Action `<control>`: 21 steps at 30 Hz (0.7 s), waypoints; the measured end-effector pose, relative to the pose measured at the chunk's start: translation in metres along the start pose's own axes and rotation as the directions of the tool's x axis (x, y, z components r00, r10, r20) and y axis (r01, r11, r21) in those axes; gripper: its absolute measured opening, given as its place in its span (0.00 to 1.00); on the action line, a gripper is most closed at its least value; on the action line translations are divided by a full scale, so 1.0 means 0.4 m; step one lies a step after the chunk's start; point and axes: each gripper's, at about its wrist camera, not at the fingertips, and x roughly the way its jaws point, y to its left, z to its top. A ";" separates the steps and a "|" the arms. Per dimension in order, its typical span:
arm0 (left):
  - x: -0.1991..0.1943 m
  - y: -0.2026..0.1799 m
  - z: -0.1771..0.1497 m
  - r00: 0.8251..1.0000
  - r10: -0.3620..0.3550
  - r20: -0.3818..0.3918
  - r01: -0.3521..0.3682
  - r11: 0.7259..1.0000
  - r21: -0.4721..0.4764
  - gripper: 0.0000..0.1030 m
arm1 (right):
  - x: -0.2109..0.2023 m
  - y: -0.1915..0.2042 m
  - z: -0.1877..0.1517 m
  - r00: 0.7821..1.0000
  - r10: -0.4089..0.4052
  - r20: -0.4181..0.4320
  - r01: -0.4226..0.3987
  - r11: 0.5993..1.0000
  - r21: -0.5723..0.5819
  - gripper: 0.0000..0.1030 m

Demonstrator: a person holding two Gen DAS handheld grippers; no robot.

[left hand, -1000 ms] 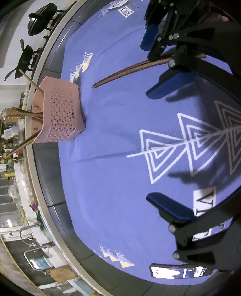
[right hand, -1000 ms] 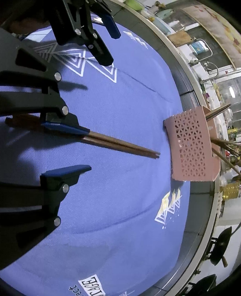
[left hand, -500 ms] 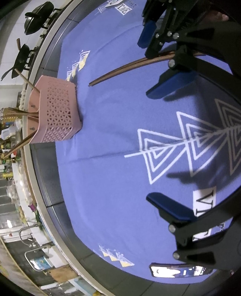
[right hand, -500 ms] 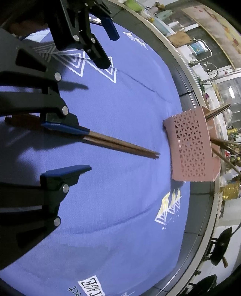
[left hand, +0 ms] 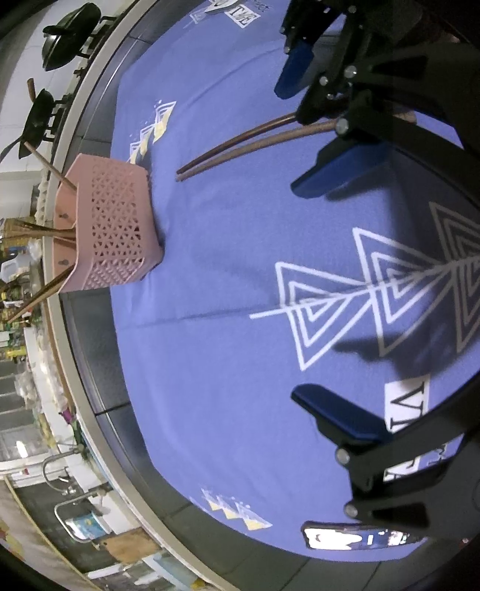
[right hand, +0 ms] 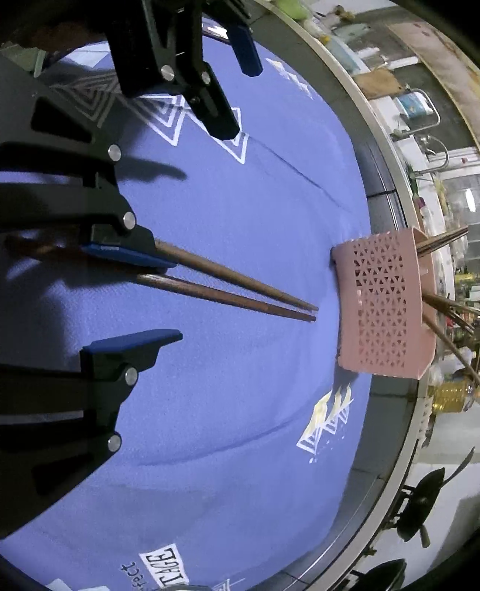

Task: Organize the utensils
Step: 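Lower the right gripper to the chopstick pair while the left gripper approaches a single chopstick, then close the right gripper on one chopstick while the left gripper grasps another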

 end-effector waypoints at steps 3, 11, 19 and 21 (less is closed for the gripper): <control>-0.001 -0.002 0.001 1.000 0.007 0.000 -0.007 1.000 0.000 0.94 | 0.002 -0.023 0.003 1.000 -0.018 0.008 0.018 1.000 0.021 0.29; 0.015 -0.004 0.019 1.000 -0.009 -0.024 0.008 1.000 -0.015 0.94 | -0.004 -0.066 -0.002 1.000 -0.018 0.017 0.017 0.998 0.058 0.26; 0.018 -0.060 0.049 0.999 -0.034 -0.020 0.035 0.999 0.031 0.94 | -0.016 -0.106 -0.012 1.000 -0.001 0.021 -0.002 0.995 0.099 0.17; 0.021 -0.084 0.056 0.999 -0.043 -0.018 0.043 0.998 0.054 0.94 | -0.019 -0.115 -0.018 0.999 0.032 0.017 -0.033 0.993 0.113 0.11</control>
